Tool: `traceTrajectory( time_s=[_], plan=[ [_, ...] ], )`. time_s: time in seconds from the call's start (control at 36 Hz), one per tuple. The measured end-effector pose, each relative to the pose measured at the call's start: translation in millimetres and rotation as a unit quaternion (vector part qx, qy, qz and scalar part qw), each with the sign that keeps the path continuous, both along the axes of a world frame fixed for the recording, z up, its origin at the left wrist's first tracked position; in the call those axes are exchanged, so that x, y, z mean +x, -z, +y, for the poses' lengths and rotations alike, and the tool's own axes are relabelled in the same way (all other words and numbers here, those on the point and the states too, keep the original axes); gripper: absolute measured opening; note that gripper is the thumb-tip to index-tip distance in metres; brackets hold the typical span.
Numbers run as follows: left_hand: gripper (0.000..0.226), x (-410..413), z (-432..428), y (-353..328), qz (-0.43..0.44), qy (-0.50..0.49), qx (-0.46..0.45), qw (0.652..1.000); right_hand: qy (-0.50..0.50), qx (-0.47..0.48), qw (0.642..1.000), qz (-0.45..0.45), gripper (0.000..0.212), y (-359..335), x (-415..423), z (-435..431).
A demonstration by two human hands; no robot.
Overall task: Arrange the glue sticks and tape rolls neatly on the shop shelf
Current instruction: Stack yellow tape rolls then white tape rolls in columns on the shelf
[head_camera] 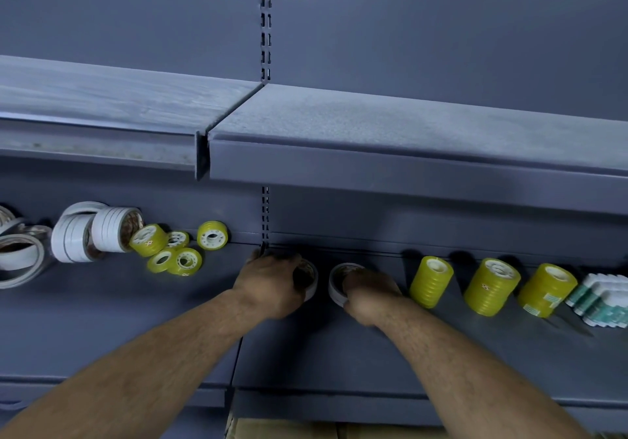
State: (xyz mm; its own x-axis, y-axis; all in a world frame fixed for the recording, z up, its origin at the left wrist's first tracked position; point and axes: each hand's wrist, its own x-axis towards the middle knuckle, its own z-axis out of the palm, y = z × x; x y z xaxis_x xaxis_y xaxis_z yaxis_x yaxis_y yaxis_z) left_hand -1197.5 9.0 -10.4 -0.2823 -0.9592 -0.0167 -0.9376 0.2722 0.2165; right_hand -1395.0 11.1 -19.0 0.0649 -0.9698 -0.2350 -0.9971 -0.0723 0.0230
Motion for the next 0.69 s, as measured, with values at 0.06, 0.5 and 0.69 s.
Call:
traceTrajectory(
  time_s=[0.06, 0.5, 0.69],
  plan=[
    [0.043, -1.1, 0.3, -1.8, -0.004, -0.002, 0.004, 1.0, 0.0, -0.005, 1.0, -0.007, 0.042, -3.9, -0.1, 2.0],
    [0.074, 10.8, 28.0, -2.8, -0.048, -0.055, -0.061, 0.995, -0.088, -0.105, 0.987, -0.079, 0.061, -15.1, 15.8, 6.8],
    [0.081, 55.9, 70.5, 2.7, -0.053, -0.147, -0.055, 0.986, -0.185, -0.128, 0.967, -0.123, 0.055, -10.1, 57.9, 12.7]
  ],
)
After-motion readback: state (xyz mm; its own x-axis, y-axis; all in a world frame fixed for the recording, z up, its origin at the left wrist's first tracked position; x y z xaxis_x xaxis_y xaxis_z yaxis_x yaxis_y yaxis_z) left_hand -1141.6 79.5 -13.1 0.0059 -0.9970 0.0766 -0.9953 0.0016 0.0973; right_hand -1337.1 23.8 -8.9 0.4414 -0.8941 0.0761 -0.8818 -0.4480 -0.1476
